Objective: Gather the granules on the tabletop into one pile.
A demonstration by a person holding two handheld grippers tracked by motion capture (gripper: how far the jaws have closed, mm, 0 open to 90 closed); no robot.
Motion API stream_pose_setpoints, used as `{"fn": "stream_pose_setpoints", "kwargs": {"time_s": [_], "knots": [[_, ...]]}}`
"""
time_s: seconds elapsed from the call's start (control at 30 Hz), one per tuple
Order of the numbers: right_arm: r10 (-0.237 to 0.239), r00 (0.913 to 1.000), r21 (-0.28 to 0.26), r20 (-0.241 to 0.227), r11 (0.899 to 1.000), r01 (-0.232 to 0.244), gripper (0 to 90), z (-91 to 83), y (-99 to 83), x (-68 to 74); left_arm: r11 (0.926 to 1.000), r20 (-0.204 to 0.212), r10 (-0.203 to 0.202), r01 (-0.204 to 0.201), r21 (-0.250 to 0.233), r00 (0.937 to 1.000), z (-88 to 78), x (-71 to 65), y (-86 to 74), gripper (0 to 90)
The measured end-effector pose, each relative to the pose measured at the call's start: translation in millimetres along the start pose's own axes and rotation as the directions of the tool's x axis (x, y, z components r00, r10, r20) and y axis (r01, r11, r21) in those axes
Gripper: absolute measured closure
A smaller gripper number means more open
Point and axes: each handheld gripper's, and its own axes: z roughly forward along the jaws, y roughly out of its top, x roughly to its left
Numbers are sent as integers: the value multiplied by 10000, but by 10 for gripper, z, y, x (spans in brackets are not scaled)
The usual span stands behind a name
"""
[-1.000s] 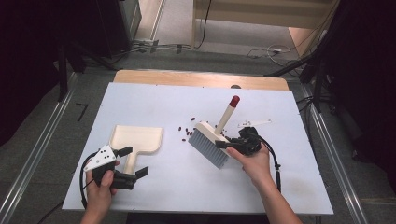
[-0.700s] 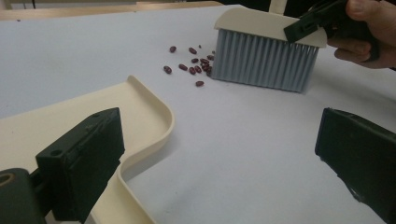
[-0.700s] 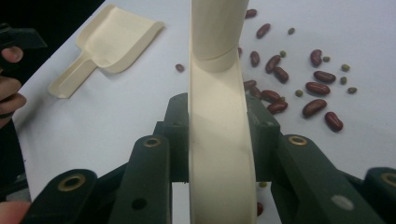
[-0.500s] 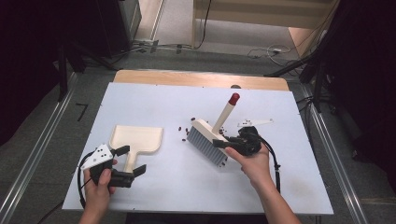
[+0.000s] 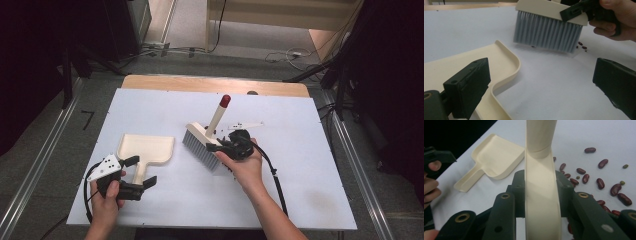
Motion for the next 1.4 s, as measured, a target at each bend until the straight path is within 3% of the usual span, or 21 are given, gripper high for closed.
{"fn": "stream_pose_setpoints", "kwargs": {"time_s": [0.2,0.6,1.03,1.23,1.4], "knots": [[373,9979,-22,530,9993,-372,651,62,9,-118,10000,29,-16,16,-33,10000,-6,-6,3,16],[771,9871,-537,1405,9961,-702,650,-172,-24,-381,10000,-37,-31,31,-17,10000,-10,4,0,16],[1006,9746,-828,2003,9929,-854,650,-328,-68,-537,10000,-26,-44,44,0,10000,-1,0,-8,16],[1117,9777,-895,1778,9913,-970,650,-363,-62,-546,10000,-16,-21,21,-48,10000,-8,-8,-7,16],[1022,9822,-1107,1577,9902,-852,650,-371,9,-455,10000,-25,-6,6,-62,10000,-4,-1,-7,16]]}}
